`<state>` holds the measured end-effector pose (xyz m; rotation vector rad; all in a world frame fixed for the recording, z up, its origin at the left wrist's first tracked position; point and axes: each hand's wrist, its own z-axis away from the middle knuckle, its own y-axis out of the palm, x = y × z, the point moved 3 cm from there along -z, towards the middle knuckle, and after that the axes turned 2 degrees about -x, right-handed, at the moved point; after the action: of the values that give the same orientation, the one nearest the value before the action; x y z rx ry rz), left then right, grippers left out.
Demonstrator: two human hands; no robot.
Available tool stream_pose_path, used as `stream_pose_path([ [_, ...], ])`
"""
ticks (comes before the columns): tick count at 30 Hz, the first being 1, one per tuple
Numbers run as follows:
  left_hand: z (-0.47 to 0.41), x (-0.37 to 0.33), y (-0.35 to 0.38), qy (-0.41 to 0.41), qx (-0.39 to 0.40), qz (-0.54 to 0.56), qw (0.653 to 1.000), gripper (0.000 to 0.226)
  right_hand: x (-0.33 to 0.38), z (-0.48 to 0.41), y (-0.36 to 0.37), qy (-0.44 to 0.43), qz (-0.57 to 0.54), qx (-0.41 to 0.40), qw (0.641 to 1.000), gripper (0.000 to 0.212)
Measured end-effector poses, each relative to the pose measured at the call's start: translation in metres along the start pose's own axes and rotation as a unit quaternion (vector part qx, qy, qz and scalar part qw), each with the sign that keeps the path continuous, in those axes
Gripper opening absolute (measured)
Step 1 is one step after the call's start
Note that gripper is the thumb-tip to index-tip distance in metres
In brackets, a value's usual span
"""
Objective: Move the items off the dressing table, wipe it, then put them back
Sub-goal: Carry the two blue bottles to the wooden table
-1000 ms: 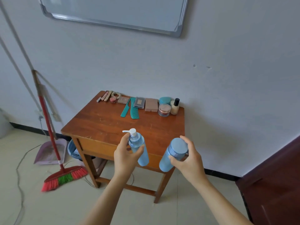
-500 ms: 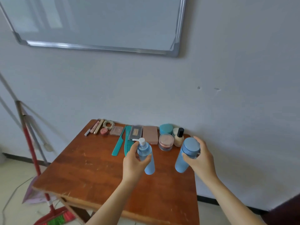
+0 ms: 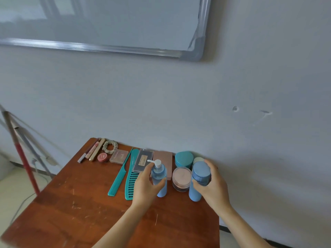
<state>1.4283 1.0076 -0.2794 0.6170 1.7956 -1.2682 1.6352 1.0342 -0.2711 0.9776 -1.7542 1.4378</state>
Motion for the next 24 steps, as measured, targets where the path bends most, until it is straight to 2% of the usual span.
stream_pose_path([
  [6, -0.017, 0.004, 0.008, 0.019, 0.011, 0.003, 1.000, 0.050, -0.002, -0.004, 0.000, 0.009, 0.005, -0.017, 1.000, 0.069],
  [18, -0.024, 0.014, 0.005, 0.086, 0.085, -0.030, 0.992, 0.050, 0.000, 0.015, 0.008, 0.001, 0.028, -0.050, 0.998, 0.072],
  [24, -0.020, 0.020, 0.007, 0.087, 0.075, -0.025, 0.993, 0.055, 0.002, 0.018, 0.009, 0.004, 0.054, -0.089, 0.995, 0.071],
])
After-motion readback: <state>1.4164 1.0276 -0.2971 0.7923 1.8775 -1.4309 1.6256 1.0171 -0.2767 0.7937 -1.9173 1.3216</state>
